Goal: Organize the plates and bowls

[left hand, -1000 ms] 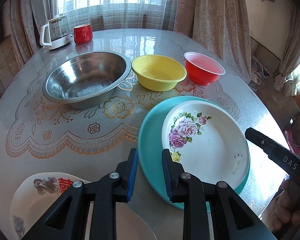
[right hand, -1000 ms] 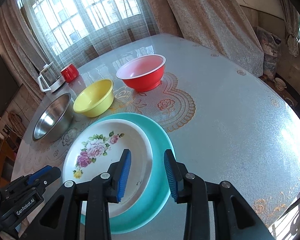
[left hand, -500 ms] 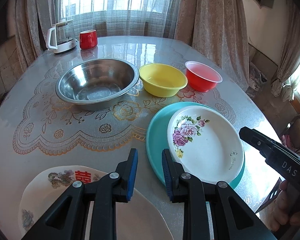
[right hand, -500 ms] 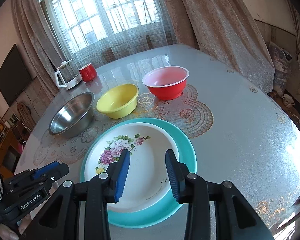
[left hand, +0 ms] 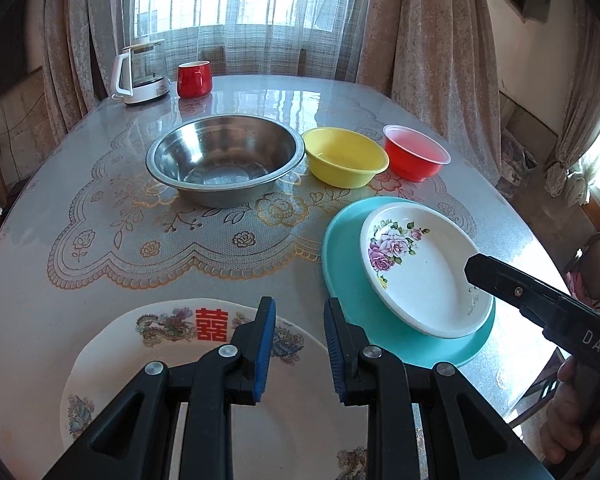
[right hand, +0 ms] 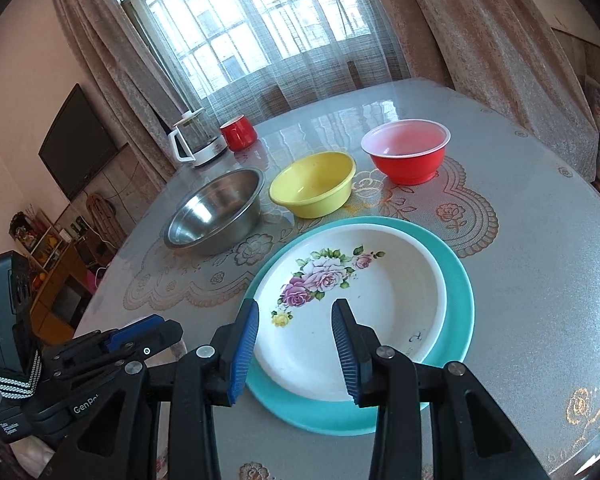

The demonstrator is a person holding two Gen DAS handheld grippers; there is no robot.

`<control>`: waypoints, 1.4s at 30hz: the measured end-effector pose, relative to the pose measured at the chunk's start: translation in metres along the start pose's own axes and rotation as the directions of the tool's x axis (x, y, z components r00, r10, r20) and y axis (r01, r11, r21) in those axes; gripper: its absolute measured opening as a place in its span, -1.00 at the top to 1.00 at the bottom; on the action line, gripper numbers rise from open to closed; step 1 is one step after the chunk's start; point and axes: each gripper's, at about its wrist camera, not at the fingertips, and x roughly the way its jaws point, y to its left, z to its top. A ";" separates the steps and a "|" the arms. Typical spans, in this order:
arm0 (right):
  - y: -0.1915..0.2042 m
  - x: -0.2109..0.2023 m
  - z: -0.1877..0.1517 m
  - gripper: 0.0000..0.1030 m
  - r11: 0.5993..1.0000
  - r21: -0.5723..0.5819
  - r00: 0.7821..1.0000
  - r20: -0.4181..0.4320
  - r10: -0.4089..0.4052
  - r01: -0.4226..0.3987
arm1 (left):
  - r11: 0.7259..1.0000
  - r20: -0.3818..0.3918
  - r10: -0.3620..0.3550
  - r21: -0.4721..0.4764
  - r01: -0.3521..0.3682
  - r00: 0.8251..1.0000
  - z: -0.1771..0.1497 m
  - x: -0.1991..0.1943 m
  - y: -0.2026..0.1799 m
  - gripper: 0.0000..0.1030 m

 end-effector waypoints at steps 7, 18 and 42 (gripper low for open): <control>0.021 0.010 -0.013 0.26 0.985 -0.020 0.983 -0.070 0.171 -0.173 | 0.999 0.015 -0.006 -0.046 0.007 1.000 -0.009 -0.016 0.029 0.51; 0.046 0.029 -0.040 0.26 0.963 -0.062 0.951 -0.185 0.246 -0.262 | 0.988 0.078 0.061 -0.149 -0.049 0.995 -0.042 -0.058 0.107 0.43; 0.067 0.057 -0.077 0.41 0.954 -0.112 0.927 -0.291 0.237 -0.279 | 0.948 0.051 -0.110 -0.294 0.121 0.993 -0.105 -0.045 0.153 0.38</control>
